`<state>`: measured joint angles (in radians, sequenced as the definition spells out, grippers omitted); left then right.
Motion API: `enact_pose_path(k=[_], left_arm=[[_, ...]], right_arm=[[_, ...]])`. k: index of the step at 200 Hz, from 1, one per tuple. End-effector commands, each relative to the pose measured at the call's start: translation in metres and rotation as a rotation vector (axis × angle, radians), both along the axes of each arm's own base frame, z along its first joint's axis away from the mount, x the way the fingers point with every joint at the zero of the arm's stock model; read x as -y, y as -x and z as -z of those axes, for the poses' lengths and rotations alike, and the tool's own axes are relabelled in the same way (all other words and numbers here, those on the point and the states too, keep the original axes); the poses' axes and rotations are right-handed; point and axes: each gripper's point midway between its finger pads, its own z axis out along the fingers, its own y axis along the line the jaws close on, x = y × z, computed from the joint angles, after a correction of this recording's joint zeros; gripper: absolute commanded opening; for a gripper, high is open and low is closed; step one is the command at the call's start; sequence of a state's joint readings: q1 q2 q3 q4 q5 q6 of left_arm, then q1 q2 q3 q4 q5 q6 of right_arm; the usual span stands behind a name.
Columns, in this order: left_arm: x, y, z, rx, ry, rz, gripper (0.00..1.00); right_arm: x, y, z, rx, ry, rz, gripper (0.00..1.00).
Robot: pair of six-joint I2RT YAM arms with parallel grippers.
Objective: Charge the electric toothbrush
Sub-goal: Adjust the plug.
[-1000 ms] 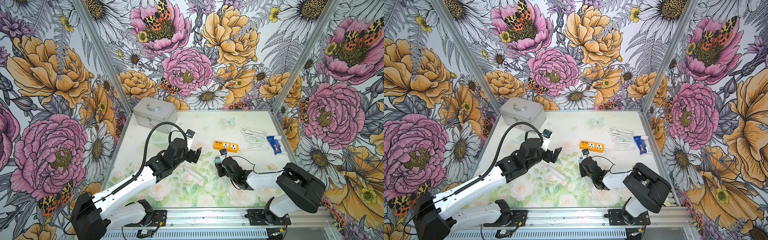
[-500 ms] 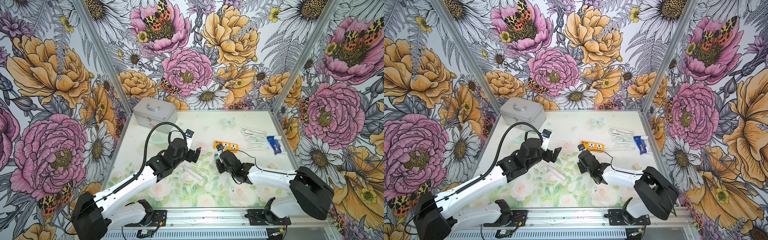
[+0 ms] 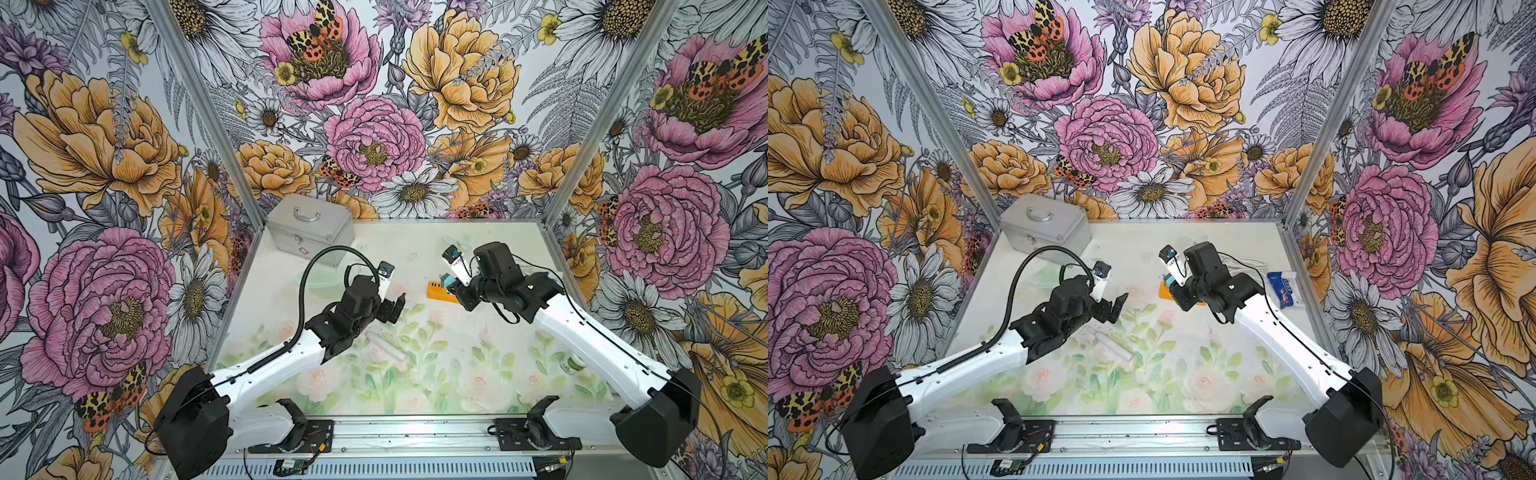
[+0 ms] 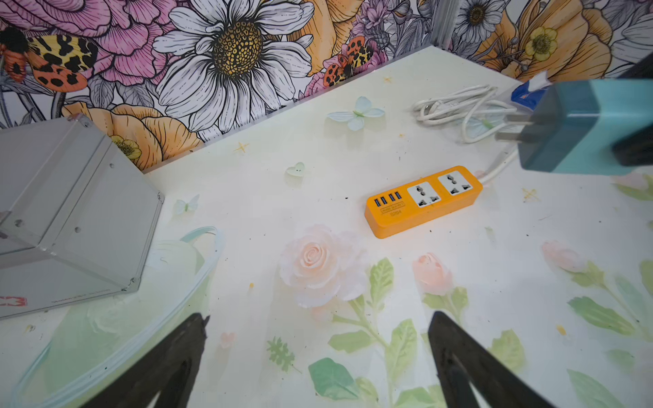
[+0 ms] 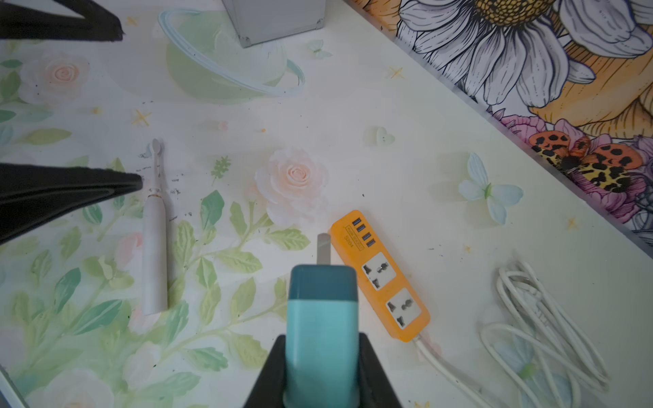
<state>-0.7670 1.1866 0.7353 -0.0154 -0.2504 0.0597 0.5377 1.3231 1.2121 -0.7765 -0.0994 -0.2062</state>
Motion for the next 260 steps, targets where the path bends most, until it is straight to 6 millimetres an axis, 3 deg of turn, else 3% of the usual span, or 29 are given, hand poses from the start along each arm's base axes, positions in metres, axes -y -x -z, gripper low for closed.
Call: enact_pose_path(k=[1,30,44,79,105,154,175,212,260], left_arm=[[0.005,0.001,-0.031,0.11,0.092,0.06,0.99],[0.011,0.007,-0.031,0.115,0.096,0.121,0.99],[0.025,0.019,-0.023,0.137,0.043,0.24,0.99],[0.054,0.054,0.006,0.229,-0.174,0.569,0.99],[0.063,0.056,0.015,0.231,-0.249,0.674,0.98],[0.091,0.058,0.001,0.278,-0.194,0.845,0.94],[0.094,0.06,-0.005,0.289,-0.168,0.887,0.91],[0.097,0.071,-0.004,0.225,-0.119,0.972,0.74],[0.104,0.084,0.0,0.152,-0.049,1.046,0.72]], right_arm=[[0.01,0.026,0.039,-0.201,0.146,-0.134,0.0],[0.003,0.021,0.051,-0.258,0.147,-0.187,0.0],[-0.003,0.024,0.051,-0.269,0.127,-0.221,0.0],[-0.014,0.034,0.038,-0.247,0.068,-0.298,0.0],[-0.02,0.048,0.03,-0.232,0.035,-0.347,0.0],[-0.033,0.065,0.025,-0.224,0.012,-0.422,0.0],[-0.036,0.07,0.022,-0.216,0.004,-0.443,0.0],[-0.038,0.07,0.013,-0.168,0.002,-0.454,0.01],[-0.041,0.069,-0.002,-0.101,-0.024,-0.463,0.02]])
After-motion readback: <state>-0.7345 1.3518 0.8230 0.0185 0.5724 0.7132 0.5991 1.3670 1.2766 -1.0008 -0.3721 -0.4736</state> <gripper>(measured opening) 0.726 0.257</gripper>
